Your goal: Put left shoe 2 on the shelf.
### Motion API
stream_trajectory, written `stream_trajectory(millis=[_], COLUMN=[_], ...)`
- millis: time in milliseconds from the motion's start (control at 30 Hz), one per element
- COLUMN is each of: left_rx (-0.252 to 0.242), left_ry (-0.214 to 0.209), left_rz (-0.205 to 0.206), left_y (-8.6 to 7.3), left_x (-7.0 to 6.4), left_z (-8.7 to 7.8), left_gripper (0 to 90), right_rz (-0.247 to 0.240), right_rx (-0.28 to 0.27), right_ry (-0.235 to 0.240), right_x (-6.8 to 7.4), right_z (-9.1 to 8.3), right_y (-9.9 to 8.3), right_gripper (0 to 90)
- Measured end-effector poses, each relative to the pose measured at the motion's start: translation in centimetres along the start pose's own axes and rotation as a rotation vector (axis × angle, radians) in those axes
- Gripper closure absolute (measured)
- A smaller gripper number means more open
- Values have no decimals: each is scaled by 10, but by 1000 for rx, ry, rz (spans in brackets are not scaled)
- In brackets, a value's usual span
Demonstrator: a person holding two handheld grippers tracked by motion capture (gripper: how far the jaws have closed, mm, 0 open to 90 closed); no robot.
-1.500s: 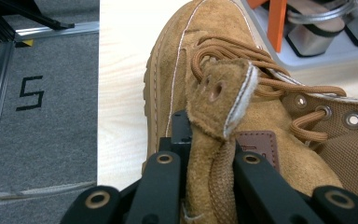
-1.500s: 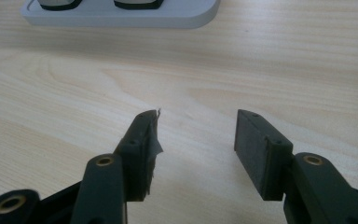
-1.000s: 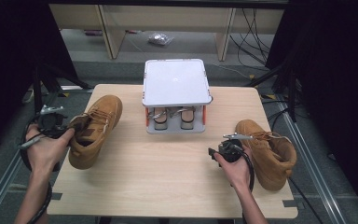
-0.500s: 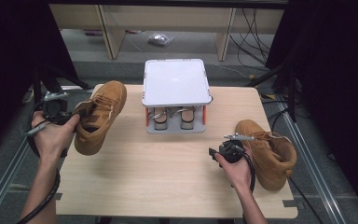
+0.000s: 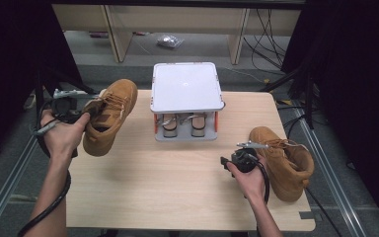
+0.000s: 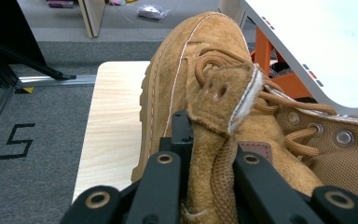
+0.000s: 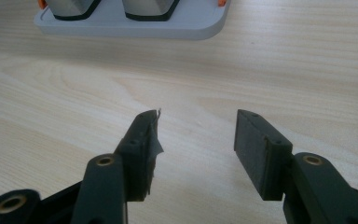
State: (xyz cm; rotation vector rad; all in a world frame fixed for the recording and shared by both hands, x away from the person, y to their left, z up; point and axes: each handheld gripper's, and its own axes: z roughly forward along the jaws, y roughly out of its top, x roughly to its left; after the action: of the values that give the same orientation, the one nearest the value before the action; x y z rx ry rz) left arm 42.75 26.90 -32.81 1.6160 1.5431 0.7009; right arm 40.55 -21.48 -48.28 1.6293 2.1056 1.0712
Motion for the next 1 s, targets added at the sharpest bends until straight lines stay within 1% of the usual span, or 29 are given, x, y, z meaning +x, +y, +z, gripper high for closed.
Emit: stream_trajectory(millis=[67, 100, 133, 233, 267, 333, 433, 533, 633, 700, 733, 767, 800, 833, 867, 933, 967, 1000], left_rx=[0, -3, -3, -12, -14, -19, -31, -36, -42, -46, -47, -51, -50, -55, -58, -64, -66, -70], left_ry=[-1, -1, -2, -3, -5, -6, -12, -15, -19, -23, -25, -28, -30, -37, -42, -45, -47, -45], left_rz=[-1, -5, -2, -6, -8, -9, -10, -11, -14, -16, -16, -21, -22, -28, -32, -34, -33, -35], left_y=[2, 4, 5, 10, 12, 14, 18, 22, 25, 27, 28, 29, 30, 31, 32, 35, 36, 37], left_x=[0, -1, -2, -4, -5, -6, -9, -12, -14, -16, -16, -17, -17, -17, -17, -18, -19, -19], left_z=[2, 3, 3, 5, 5, 5, 6, 8, 10, 11, 11, 12, 12, 12, 12, 11, 11, 11], left_gripper=[839, 839, 839, 839, 839, 839, 839, 839, 839, 839, 839, 839, 839, 839, 839, 839, 839, 839], right_rz=[2, 6, -10, -19, -19, -23, -10, -15, -16, -16, 5, 12, 6, 30, 22, 21, 11, -13], right_rx=[1, 0, -5, 8, -2, -6, -5, -8, -11, -11, -11, -9, -14, -6, -7, -8, -11, -12], right_ry=[-4, 3, 8, -8, 13, 10, 8, 11, 0, 0, 2, 4, 4, 3, 6, 5, 3, 0], right_x=[0, 0, -2, -2, -1, -1, -1, -2, -2, -2, 0, 0, -1, 1, 1, 1, 0, -2], right_z=[0, 1, 1, 1, 1, 1, 0, -1, -1, -1, -1, -1, -1, -2, -2, -2, -1, -1], right_y=[0, -1, -1, -1, -1, 0, 0, 0, 0, 0, 0, 0, 0, 0, 0, -1, -1, 0], right_gripper=[502, 502, 502, 502, 502, 502, 502, 502, 502, 502, 502, 503, 503, 503, 503, 503, 503, 503])
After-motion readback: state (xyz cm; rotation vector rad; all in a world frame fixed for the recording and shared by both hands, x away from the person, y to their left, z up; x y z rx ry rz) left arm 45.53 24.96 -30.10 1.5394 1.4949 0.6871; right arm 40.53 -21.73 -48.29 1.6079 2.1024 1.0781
